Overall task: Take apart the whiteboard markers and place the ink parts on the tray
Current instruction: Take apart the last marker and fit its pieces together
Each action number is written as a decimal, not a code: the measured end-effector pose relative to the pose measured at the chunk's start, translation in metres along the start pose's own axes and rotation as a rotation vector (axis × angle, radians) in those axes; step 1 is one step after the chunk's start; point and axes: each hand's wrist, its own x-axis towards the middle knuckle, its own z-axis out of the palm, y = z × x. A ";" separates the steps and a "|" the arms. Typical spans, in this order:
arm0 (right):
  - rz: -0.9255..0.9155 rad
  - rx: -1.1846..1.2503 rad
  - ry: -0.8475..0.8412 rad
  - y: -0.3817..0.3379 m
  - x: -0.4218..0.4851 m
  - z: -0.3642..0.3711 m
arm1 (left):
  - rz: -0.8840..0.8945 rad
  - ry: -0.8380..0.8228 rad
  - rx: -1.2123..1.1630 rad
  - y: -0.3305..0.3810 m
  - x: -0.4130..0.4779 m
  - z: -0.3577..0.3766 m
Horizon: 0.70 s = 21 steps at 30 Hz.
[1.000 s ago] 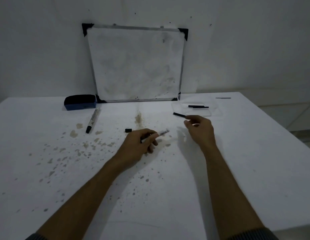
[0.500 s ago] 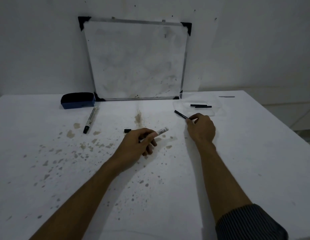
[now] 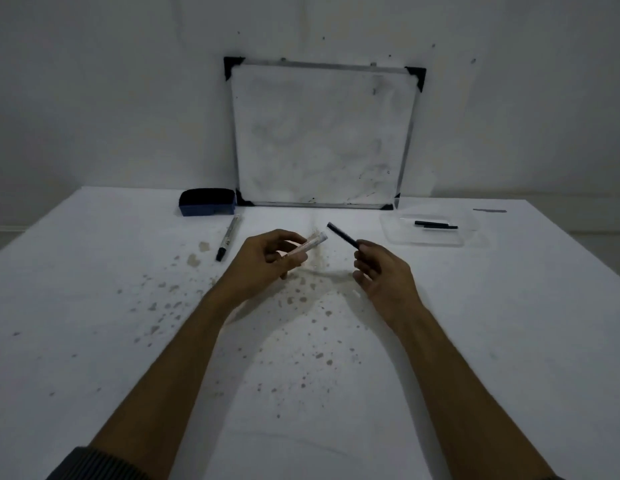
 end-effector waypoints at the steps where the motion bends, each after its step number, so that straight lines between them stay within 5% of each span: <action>1: 0.004 -0.009 -0.004 0.003 0.000 0.002 | -0.011 -0.006 -0.005 -0.003 -0.005 -0.005; 21: -0.081 -0.193 -0.012 0.013 -0.004 0.006 | 0.008 0.039 -0.028 -0.031 -0.026 -0.010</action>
